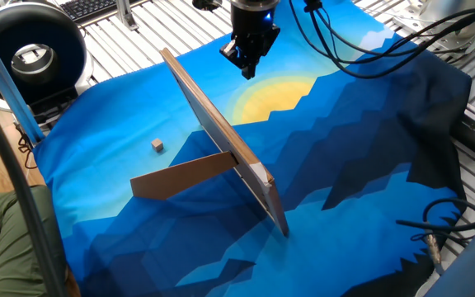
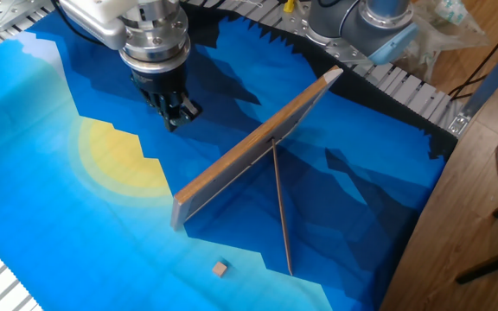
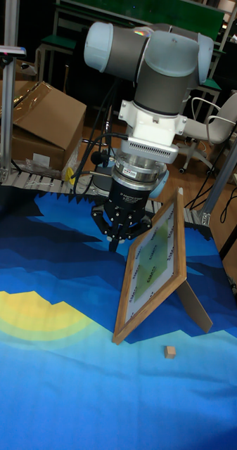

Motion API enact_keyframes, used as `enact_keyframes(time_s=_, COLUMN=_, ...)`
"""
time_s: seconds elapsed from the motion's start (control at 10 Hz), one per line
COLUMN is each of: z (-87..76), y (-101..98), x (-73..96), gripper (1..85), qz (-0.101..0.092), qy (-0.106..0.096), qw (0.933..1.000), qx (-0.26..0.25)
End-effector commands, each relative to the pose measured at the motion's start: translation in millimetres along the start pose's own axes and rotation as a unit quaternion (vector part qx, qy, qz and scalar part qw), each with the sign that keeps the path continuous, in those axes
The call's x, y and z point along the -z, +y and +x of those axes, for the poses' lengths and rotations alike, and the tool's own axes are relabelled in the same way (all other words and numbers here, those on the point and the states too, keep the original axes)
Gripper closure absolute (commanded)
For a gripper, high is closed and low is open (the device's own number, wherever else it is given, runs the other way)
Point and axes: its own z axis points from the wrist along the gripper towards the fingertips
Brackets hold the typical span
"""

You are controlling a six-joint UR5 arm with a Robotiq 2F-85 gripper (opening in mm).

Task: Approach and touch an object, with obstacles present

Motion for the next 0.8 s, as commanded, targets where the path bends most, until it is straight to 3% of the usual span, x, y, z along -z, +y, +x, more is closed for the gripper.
enact_keyframes(time_s=0.0, z=-1.1, y=5.2, x=-6.9, gripper=84.7, qz=-0.017, qy=-0.007, qw=0.9998, qx=-0.006)
enact_keyframes(time_s=0.4, z=-2.0, y=3.1, x=-29.0, gripper=84.7, qz=-0.032, qy=-0.028, qw=0.9991, qx=-0.003)
enact_keyframes(time_s=0.7, z=-9.3, y=1.7, x=-50.5, gripper=84.7, qz=-0.045, qy=-0.072, qw=0.9964, qx=0.009)
